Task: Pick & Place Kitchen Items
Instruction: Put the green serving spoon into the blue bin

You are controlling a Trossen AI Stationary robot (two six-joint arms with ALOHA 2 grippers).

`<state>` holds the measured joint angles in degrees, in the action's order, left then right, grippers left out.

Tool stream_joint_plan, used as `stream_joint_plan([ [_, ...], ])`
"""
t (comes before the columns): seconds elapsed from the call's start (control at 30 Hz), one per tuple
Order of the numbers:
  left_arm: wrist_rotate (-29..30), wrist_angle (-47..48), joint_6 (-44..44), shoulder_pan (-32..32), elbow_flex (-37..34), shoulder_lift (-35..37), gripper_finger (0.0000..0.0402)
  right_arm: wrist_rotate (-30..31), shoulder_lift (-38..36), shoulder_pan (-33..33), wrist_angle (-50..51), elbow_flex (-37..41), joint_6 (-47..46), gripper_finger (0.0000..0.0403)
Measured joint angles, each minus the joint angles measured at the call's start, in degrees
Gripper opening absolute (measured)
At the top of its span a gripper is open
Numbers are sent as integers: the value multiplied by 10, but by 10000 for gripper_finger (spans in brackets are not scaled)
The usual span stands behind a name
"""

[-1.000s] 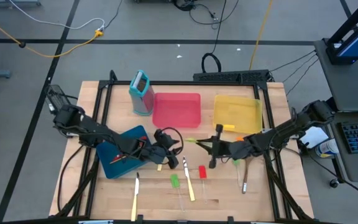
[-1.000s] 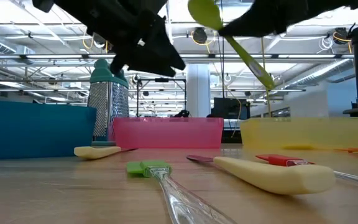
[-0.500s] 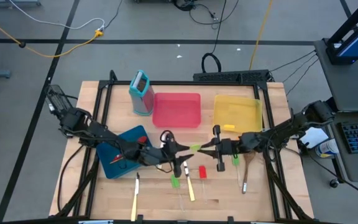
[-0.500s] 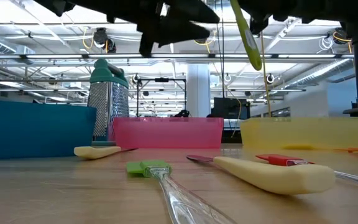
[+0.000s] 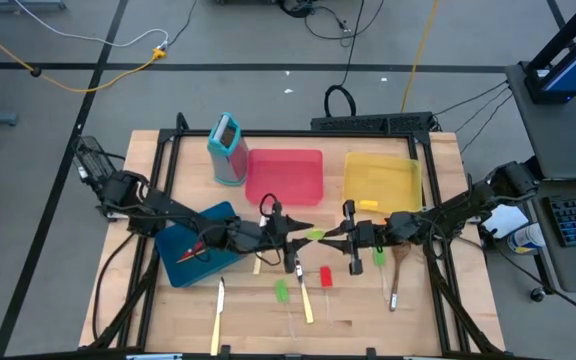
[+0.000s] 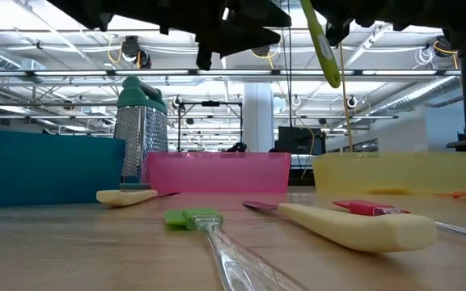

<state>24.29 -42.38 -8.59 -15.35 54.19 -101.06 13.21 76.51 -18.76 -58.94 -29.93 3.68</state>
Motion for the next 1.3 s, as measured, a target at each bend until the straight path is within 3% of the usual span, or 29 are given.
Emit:
stream_joint_plan([
  [0.1,-32,-5,9,4,0,0,152,0,0,0,0,0,0,31],
  [0.3,-35,-14,27,4,0,0,152,1,0,0,-10,0,-7,34],
  [0.8,-55,-9,31,3,0,0,152,0,98,18,-182,-3,-17,33],
  [1.3,-51,-11,44,8,0,0,152,-11,115,33,-182,-4,-60,30],
])
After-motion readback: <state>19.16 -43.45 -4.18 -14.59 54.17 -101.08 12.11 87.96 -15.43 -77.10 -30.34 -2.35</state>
